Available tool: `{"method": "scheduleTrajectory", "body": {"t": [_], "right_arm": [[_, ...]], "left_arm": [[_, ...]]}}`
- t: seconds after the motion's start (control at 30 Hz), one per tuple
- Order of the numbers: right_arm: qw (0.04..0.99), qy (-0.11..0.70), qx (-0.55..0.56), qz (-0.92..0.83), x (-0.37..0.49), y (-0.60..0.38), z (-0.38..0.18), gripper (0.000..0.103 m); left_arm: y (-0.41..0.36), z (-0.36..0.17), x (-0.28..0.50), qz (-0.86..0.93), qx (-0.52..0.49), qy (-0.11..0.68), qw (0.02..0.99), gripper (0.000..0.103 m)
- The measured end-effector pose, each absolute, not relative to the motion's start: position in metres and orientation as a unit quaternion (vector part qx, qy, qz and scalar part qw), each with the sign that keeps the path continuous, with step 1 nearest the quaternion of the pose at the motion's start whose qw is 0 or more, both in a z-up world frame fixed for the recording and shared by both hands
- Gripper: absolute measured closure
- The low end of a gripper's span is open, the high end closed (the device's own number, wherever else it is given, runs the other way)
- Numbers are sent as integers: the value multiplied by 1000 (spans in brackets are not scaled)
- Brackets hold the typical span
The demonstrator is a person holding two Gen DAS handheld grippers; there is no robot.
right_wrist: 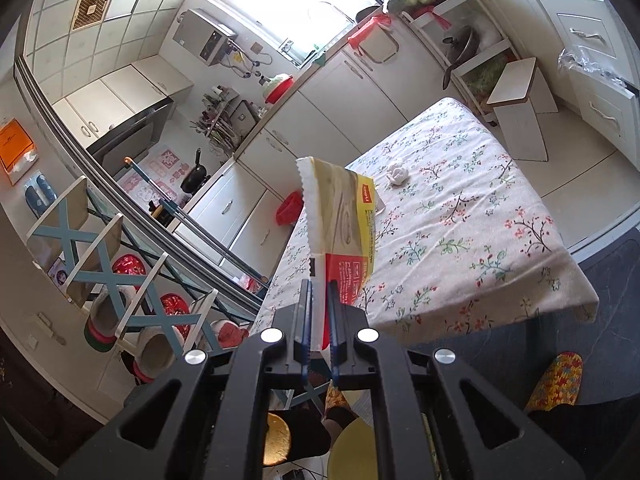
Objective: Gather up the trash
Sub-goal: 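Carry the orange peel and snack wrapper toward the yellow basin, then open both grippers to drop the peel and wrapper into the yellow basin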
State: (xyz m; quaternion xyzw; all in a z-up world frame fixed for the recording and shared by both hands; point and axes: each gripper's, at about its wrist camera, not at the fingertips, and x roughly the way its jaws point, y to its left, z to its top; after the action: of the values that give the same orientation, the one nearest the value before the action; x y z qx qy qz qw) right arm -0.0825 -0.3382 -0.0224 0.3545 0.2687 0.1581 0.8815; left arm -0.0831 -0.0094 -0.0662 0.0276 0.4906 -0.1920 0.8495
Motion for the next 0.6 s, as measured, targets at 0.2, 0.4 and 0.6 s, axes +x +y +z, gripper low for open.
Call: {"method": "scheduleTrajectory", "body": {"t": [0.2, 0.4, 0.6], "right_arm": [[879, 270, 358, 165, -99, -336, -24, 95], [873, 272, 366, 172, -111, -335, -27, 95], [872, 277, 363, 176, -120, -331, -29, 95]], "left_arm": [[-21, -84, -100, -200, 56, 527, 824, 100], [-30, -99, -111, -203, 94, 555, 802, 100], [-34, -109, -113, -203, 115, 569, 788, 97]]}}
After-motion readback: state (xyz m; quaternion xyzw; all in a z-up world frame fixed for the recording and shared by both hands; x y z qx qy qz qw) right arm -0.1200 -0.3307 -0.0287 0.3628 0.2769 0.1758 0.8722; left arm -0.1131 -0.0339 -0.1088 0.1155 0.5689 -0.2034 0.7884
